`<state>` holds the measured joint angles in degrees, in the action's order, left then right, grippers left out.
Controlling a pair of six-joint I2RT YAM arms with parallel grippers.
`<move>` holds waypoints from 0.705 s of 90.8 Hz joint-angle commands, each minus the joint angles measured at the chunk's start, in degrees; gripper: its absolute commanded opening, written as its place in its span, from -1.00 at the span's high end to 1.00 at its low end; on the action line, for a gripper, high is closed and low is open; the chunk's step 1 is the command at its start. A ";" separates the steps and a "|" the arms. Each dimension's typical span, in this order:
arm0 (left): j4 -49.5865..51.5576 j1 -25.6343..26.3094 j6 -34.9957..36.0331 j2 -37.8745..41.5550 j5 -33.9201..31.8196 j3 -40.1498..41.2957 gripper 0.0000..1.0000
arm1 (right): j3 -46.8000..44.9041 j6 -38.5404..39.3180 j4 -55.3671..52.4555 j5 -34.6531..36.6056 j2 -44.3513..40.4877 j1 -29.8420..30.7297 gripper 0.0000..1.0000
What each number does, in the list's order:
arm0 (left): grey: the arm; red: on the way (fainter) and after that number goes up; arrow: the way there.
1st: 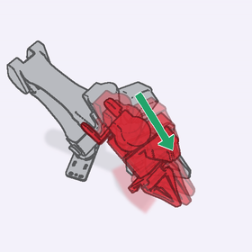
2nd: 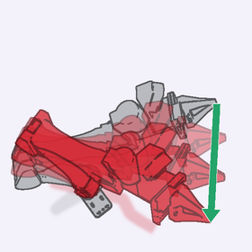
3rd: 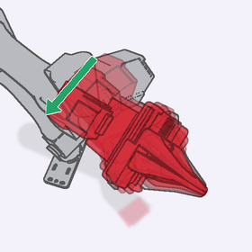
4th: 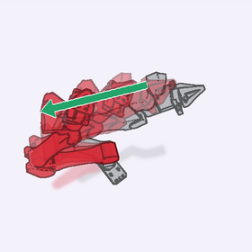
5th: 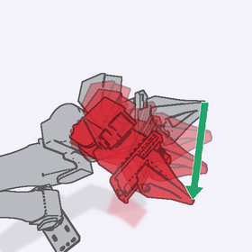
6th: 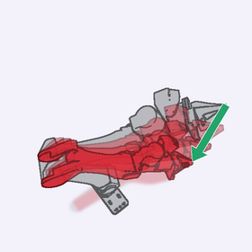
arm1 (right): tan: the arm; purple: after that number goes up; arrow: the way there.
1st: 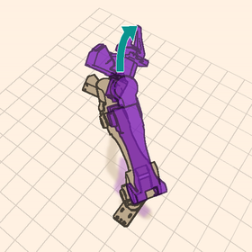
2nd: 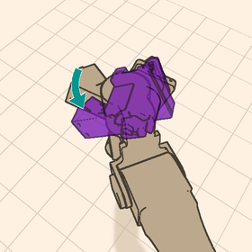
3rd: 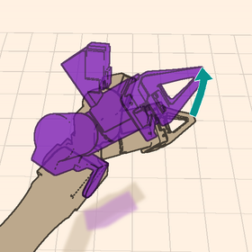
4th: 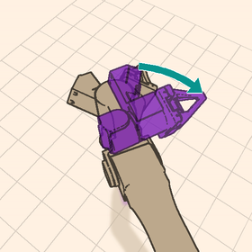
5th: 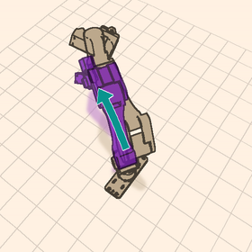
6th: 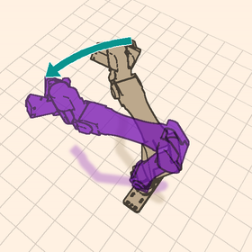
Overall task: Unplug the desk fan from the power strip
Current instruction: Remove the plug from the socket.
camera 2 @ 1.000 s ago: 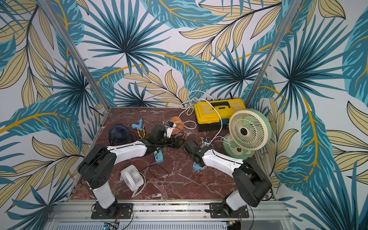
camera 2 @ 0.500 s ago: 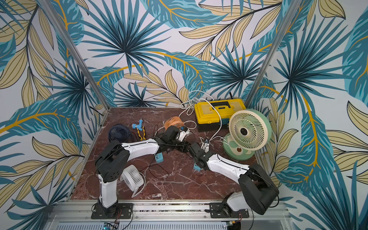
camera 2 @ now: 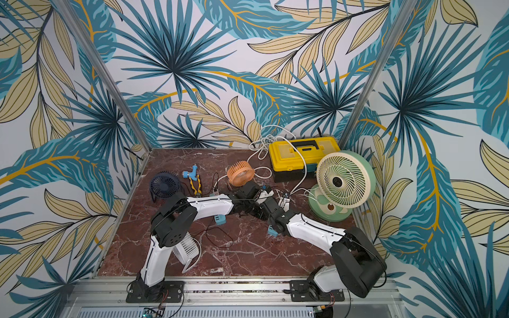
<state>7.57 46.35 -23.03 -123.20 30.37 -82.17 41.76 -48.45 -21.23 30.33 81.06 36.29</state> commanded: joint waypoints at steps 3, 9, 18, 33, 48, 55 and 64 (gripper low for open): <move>0.97 0.06 -0.15 -1.31 1.72 -2.76 0.07 | -2.21 -0.37 -0.32 -3.00 0.69 -0.27 0.36; 1.16 0.06 -0.33 -2.08 1.87 -3.31 0.10 | -2.29 -0.51 -0.22 -3.16 0.72 -0.32 0.36; 2.06 0.06 -0.17 -3.10 1.97 -4.14 0.13 | -2.29 -0.87 -0.42 -3.11 0.77 -0.27 0.36; 5.29 0.09 0.15 -5.34 1.18 -6.41 0.22 | -2.21 -1.46 -0.34 -3.07 0.94 -0.21 0.37; 6.67 0.06 0.31 -6.75 0.81 -7.47 0.29 | -1.26 -1.94 -0.55 -4.22 0.89 -0.17 0.41; 7.27 0.13 0.51 -7.00 0.27 -7.71 0.32 | -0.05 -1.81 -0.69 -4.21 0.55 0.22 0.43; 8.13 0.15 0.93 -7.51 -0.46 -8.16 0.32 | 2.21 -1.11 -2.05 -2.52 0.81 0.71 0.43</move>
<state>11.40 46.37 -23.40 -128.38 32.40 -89.27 42.30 -49.50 -22.02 29.93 81.06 36.27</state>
